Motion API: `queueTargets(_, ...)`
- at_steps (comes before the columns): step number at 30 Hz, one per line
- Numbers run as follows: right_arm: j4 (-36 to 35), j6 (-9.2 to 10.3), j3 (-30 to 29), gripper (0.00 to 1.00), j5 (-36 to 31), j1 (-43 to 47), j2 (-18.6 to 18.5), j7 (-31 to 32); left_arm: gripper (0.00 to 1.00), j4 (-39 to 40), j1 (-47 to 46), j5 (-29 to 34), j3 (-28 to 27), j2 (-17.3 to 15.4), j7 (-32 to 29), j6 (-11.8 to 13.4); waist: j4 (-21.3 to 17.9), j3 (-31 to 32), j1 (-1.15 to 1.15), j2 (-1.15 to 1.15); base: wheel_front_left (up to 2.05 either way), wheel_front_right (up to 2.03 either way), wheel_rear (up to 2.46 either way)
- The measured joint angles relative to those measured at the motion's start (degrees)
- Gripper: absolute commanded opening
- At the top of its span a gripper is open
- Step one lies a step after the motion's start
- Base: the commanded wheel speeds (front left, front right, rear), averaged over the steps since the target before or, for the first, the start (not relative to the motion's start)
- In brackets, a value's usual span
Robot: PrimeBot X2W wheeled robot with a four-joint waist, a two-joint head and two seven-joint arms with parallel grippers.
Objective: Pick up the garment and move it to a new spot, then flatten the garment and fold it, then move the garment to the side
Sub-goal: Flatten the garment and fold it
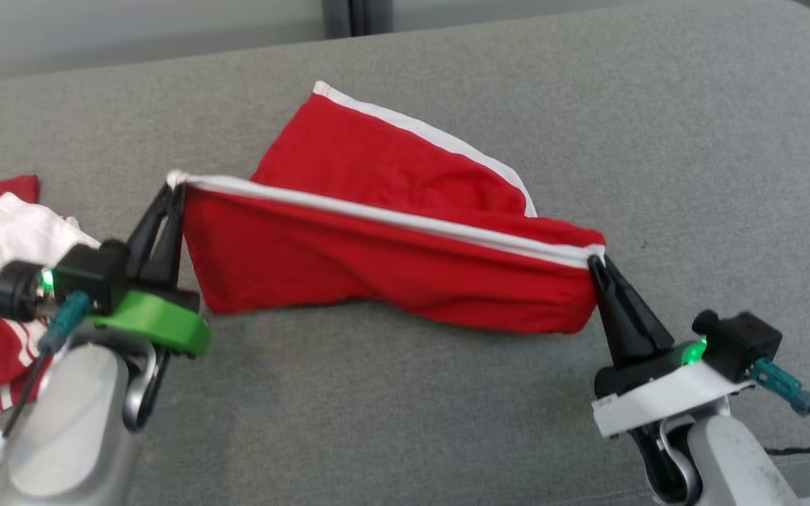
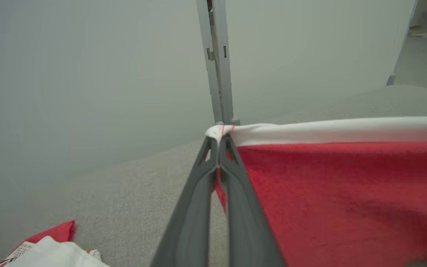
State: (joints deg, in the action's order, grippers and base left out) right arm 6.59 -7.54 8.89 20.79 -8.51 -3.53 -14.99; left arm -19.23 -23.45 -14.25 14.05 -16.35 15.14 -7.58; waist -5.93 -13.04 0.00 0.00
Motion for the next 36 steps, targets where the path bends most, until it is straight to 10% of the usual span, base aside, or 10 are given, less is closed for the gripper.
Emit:
queueTargets(11,0.53,0.0,0.43,0.0,6.16,-9.3,0.65,-0.01,0.0,-14.41,-24.32,-4.88,14.12,-4.72,-0.02,0.0,-4.01,-10.96,0.0,0.0,0.0,0.0,0.0)
queueTargets(31,1.78,0.0,7.27,0.0,11.51,-18.08,0.68,0.0,0.0,-34.9,-40.38,-1.66,19.08,-1.89,-0.25,0.6,-10.7,-19.51,0.0,0.0,0.0,0.0,0.0)
queueTargets(32,1.94,0.0,7.24,0.15,11.49,-18.24,0.69,0.0,0.0,-35.09,-40.41,-1.66,19.09,-1.64,-0.18,0.6,-10.5,-19.36,0.0,0.0,0.0,0.0,0.0)
queueTargets(33,2.11,0.0,7.23,0.47,11.47,-18.26,0.7,-0.01,0.12,-35.19,-40.47,-1.69,19.03,-1.41,-0.18,0.6,-10.29,-19.21,0.0,0.0,0.0,0.0,0.0)
queueTargets(34,2.19,0.0,7.1,1.0,11.28,-18.27,0.71,0.0,0.47,-35.02,-40.49,-1.8,18.76,-1.22,-0.18,0.6,-10.15,-19.09,0.0,0.0,0.0,0.0,0.0)
queueTargets(35,2.24,0.0,6.8,1.0,10.93,-18.29,0.7,-0.01,1.0,-34.61,-40.49,-1.99,18.36,-1.03,-0.12,0.6,-9.98,-18.93,0.0,0.0,0.0,0.0,0.0)
queueTargets(36,2.22,0.0,6.22,1.0,10.67,-18.29,0.74,-0.01,1.0,-33.89,-40.49,-2.31,17.88,-0.97,-0.11,0.6,-9.83,-18.79,0.0,0.0,0.0,0.0,0.0)
